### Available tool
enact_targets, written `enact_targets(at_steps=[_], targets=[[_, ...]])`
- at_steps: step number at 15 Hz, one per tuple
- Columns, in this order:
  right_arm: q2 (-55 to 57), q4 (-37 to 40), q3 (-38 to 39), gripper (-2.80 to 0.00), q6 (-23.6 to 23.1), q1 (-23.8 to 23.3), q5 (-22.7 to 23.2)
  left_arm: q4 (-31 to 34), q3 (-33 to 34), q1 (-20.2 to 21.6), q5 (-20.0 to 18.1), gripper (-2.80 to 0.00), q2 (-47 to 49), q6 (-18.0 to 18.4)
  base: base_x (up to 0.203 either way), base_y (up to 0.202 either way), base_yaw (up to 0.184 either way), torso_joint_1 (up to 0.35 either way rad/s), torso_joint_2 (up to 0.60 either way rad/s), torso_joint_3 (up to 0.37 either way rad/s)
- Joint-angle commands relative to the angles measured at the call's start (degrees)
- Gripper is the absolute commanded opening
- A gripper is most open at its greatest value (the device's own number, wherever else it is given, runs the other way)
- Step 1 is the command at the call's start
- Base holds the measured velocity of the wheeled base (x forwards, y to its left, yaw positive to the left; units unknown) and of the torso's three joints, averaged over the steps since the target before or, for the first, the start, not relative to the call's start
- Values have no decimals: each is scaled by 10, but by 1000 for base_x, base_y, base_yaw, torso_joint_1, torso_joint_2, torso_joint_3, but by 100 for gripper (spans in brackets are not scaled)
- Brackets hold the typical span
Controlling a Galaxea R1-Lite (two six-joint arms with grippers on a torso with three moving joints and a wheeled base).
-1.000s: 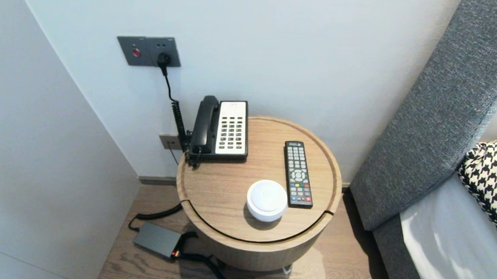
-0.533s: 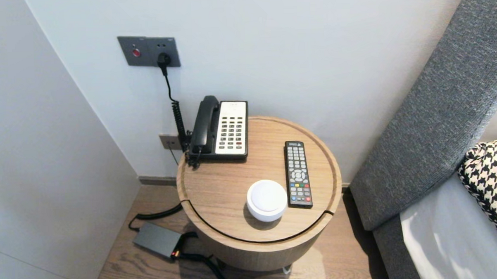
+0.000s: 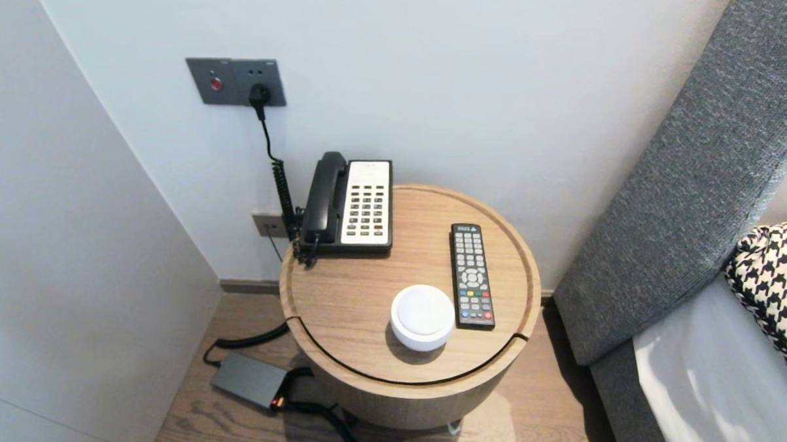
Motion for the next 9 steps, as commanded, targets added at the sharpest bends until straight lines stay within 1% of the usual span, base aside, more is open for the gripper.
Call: enact_targets(at_steps=[1, 2, 9], targets=[[-11, 0, 14, -280, 32, 0, -7, -1, 5, 0, 0, -280, 0, 0, 0, 0, 0, 0, 0, 0], [-12, 0, 14, -280, 41, 0, -17, -1, 5, 0, 0, -280, 0, 0, 0, 0, 0, 0, 0, 0], [-12, 0, 14, -280, 45, 0, -18, -1, 5, 0, 0, -280, 0, 0, 0, 0, 0, 0, 0, 0]])
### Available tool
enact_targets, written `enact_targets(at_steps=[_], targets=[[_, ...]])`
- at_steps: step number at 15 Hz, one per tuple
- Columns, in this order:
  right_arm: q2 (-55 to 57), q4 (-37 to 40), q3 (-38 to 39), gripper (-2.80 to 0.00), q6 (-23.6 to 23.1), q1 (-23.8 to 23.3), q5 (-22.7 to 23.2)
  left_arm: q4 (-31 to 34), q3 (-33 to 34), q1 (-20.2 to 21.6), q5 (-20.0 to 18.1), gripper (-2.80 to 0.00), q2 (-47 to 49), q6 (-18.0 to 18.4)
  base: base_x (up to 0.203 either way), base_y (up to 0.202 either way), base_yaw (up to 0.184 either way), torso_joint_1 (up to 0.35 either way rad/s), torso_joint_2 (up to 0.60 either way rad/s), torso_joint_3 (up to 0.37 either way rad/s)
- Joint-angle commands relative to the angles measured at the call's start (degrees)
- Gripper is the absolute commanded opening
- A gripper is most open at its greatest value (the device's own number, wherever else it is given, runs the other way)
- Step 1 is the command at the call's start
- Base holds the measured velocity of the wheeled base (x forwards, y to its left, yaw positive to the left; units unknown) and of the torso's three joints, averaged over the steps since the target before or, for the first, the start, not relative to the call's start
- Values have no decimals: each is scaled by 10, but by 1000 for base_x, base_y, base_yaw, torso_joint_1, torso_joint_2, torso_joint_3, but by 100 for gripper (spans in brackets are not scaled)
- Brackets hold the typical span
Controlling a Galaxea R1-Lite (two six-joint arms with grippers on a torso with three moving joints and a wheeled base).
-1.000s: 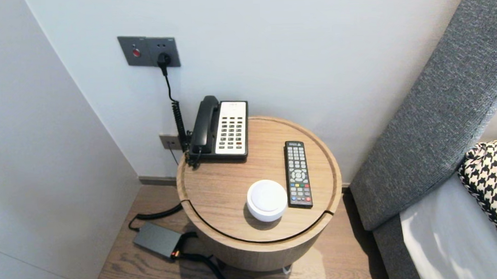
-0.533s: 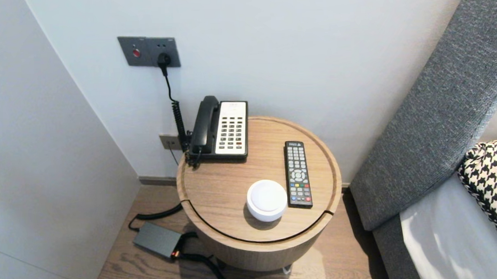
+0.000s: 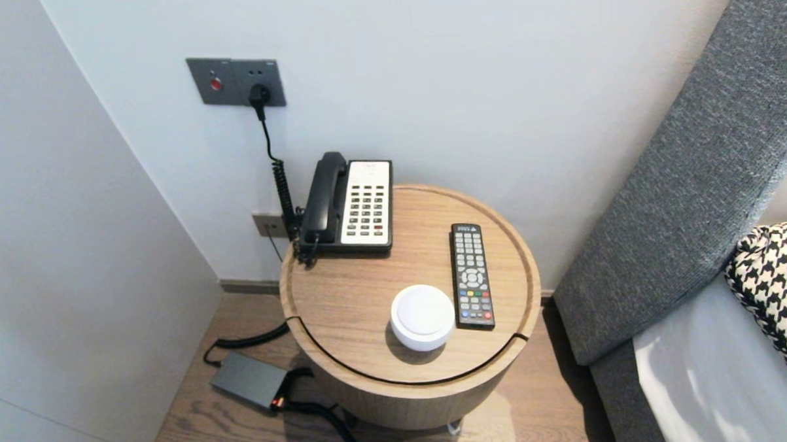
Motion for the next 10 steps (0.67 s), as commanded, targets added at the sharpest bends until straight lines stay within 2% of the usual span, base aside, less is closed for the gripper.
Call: enact_targets(at_steps=[1, 10], targets=[[1, -1, 14, -280, 0, 0, 0, 0, 5, 0, 1, -280, 0, 0, 0, 0, 0, 0, 0, 0], [1, -1, 15, -280, 0, 0, 0, 0, 5, 0, 1, -280, 0, 0, 0, 0, 0, 0, 0, 0]])
